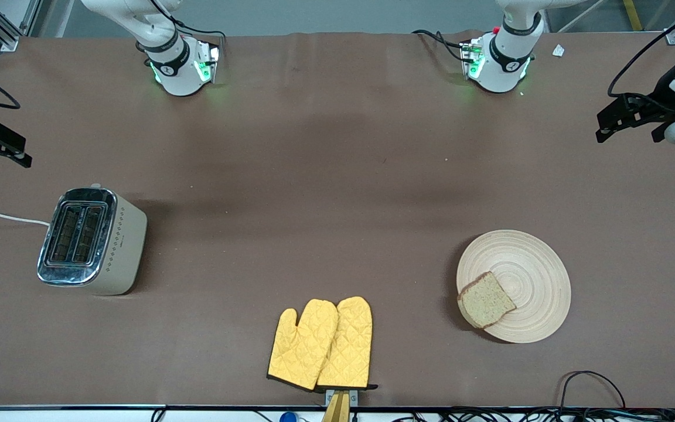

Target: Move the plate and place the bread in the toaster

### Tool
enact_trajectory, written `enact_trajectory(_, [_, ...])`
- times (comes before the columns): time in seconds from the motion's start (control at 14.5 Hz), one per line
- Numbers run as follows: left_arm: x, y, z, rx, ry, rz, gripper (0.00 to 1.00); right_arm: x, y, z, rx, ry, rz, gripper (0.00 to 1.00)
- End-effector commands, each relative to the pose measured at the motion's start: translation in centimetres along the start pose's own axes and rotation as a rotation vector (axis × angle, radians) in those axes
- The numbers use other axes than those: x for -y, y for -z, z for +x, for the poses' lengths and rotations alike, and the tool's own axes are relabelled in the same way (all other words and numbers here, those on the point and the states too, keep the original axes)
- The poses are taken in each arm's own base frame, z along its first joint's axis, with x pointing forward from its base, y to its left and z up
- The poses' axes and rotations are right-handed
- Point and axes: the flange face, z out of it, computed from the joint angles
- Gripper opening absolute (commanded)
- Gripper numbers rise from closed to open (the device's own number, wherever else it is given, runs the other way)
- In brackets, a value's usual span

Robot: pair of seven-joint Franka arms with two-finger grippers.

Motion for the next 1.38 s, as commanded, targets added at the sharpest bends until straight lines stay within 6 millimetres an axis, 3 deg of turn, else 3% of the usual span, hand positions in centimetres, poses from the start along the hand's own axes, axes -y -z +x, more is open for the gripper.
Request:
enact_trajectory(0.0, [0.2, 0.2, 0.4, -0.009, -0.018, 0.024, 1.00, -0.2, -0.1, -0.7, 0.004, -0.017, -0.009, 1.00])
enact_trajectory(0.21, [1.0, 0.7, 1.4, -0.022, -0.011, 0.019, 1.00, -0.1, -0.2, -0.9, 0.015, -0.014, -0.005, 1.00])
enact_trajectory(0.34, [1.8, -0.6, 3.4, -0.007, -0.004, -0.005, 1.00, 0.1, -0.2, -0.8, 0.013, -0.013, -0.002, 1.00])
enact_trajectory(0.48, [1.8, -3.6, 5.3, 0.036, 0.002, -0.033, 1.00, 0.2, -0.2, -0.8, 0.014, -0.011, 0.002, 1.00])
enact_trajectory(0.55, [2.8, -5.3, 6.6, 0.044, 0.026, -0.055, 1.00, 0.2, -0.2, -0.9, 0.016, -0.013, 0.005, 1.00])
enact_trajectory(0.62, [5.4, -6.7, 8.0, 0.029, 0.077, -0.097, 1.00, 0.1, -0.2, -0.8, 0.015, -0.016, 0.006, 1.00])
enact_trajectory(0.83, [13.6, -13.6, 11.1, 0.017, 0.239, -0.290, 1.00, 0.5, -0.2, -0.8, 0.016, -0.008, 0.007, 1.00])
enact_trajectory(1.03, [20.5, -22.1, 13.3, -0.039, 0.271, -0.407, 1.00, 0.4, 0.0, -0.7, 0.009, -0.008, 0.005, 1.00])
enact_trajectory(1.17, [24.9, -27.7, 13.1, -0.063, 0.269, -0.501, 1.00, 0.6, 0.0, -0.7, 0.012, -0.005, 0.006, 1.00])
enact_trajectory(1.31, [26.9, -32.7, 12.9, -0.057, 0.275, -0.585, 1.00, 0.7, -0.2, -0.6, 0.013, -0.002, 0.006, 1.00])
